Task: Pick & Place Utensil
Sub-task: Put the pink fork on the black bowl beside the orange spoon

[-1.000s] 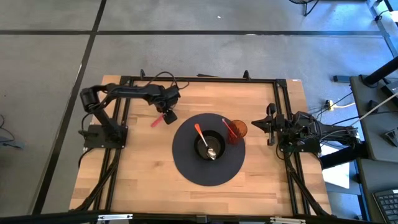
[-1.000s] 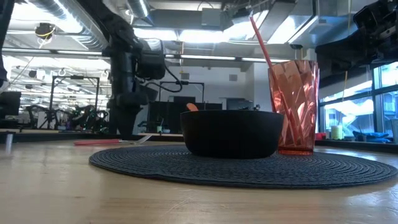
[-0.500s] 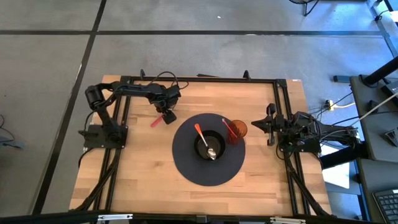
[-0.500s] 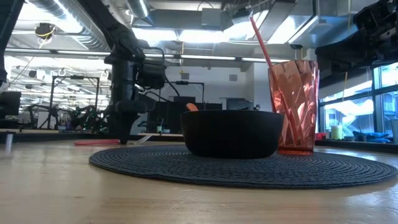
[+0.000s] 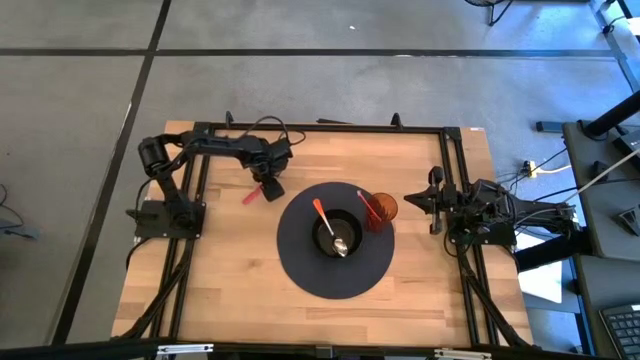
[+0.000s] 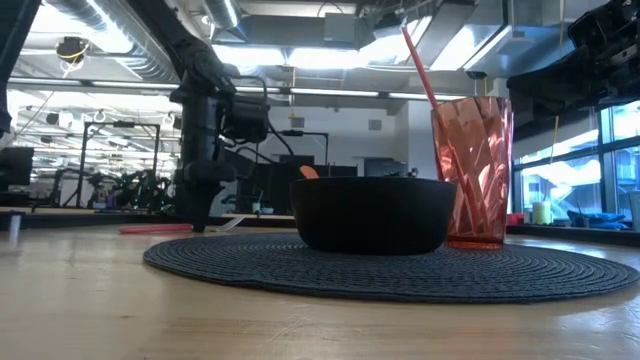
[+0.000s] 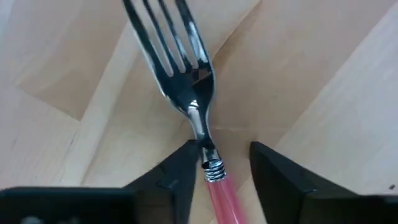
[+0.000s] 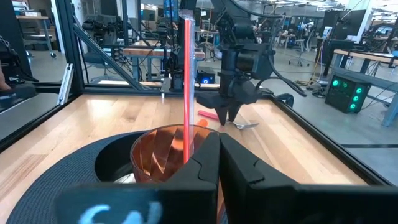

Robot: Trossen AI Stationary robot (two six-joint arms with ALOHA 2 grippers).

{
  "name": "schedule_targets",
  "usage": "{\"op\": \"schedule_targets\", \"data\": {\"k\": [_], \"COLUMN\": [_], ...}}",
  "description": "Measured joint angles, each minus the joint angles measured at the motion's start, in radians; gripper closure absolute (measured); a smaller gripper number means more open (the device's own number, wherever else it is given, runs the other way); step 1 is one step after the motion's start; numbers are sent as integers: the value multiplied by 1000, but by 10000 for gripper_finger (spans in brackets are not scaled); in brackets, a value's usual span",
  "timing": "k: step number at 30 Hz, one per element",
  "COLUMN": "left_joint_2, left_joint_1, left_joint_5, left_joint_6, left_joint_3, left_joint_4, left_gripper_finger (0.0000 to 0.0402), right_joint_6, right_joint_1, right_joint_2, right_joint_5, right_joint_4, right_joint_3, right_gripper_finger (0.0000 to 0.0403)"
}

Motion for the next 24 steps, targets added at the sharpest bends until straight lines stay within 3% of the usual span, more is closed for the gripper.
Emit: {"op": "schedule_targets", "data": {"k": [7,14,24], "left_joint_2": [-1,-18,-197], "left_joint_1": [-38,-112,-307], "left_joint_5": [-11,-125,-342], "left_joint_6": [40,33,-75], "left_joint_3": [0,-6,-11], "left_joint_4": [4,5,-11], "left_gripper_finger": [377,379,400], "right_joint_6": [0,0,2], "right_joint_1": [0,0,0], "right_joint_2": [0,0,0], "right_joint_5": [0,0,0], "right_joint_4": [0,0,0], "right_joint_3": [0,0,0], "right_gripper_finger": [398,398,398]}}
